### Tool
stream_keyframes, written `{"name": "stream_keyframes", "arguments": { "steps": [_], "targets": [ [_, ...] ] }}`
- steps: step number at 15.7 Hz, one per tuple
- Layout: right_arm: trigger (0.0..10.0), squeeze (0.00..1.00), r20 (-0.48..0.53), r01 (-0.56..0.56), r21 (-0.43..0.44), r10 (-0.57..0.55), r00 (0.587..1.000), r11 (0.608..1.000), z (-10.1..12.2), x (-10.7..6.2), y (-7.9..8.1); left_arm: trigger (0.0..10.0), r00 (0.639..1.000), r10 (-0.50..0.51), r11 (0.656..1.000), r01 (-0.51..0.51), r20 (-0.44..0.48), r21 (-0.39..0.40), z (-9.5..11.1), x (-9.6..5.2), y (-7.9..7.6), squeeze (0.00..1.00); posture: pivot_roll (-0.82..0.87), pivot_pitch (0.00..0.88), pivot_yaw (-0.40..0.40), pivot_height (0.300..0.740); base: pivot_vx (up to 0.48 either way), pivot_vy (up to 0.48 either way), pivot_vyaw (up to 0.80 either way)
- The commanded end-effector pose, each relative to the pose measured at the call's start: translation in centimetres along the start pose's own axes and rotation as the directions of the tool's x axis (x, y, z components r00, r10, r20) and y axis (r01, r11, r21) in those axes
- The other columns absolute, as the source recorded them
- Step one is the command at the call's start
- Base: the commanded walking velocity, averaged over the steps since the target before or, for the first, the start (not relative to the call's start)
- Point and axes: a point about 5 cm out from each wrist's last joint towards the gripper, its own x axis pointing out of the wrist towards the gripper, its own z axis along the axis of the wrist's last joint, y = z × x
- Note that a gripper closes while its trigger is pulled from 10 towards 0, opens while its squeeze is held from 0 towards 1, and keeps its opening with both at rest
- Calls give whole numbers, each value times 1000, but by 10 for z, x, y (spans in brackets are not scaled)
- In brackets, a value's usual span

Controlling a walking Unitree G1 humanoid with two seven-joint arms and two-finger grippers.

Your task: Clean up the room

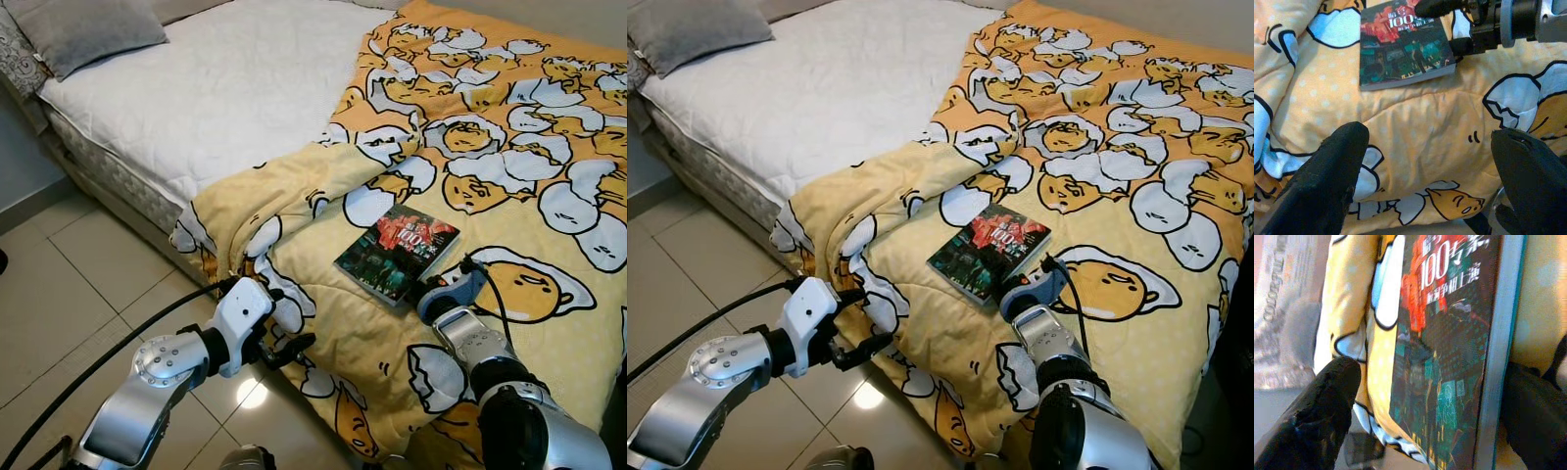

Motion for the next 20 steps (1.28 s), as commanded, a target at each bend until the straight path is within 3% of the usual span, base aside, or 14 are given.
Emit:
{"name": "stream_keyframes", "arguments": {
  "steps": [1,2,3,4,20],
  "targets": [
    [5725,0,21,15,52,-16,1000,999,-2,2,2,10000,1000,-4,1000,4,-5,1,0,-4,0,706,108,103,36,740,0,0,0],
    [3294,0,21,20,65,-21,1000,998,-6,4,4,10000,1000,-5,1000,5,-13,4,0,-6,1,706,120,111,39,740,0,0,0],
    [2000,0,21,23,66,-25,999,998,-8,5,5,10000,1000,-5,1000,5,-17,6,0,-8,1,706,129,117,43,740,0,0,0],
    [0,0,21,31,68,-33,999,997,-10,7,7,10000,1000,-7,1000,7,-24,9,-1,-9,1,706,129,117,43,740,0,0,0],
    [0,0,61,82,61,-85,994,995,-7,10,11,10000,999,-8,1000,8,-35,10,0,-15,0,702,146,126,42,740,0,0,0]
  ]
}}
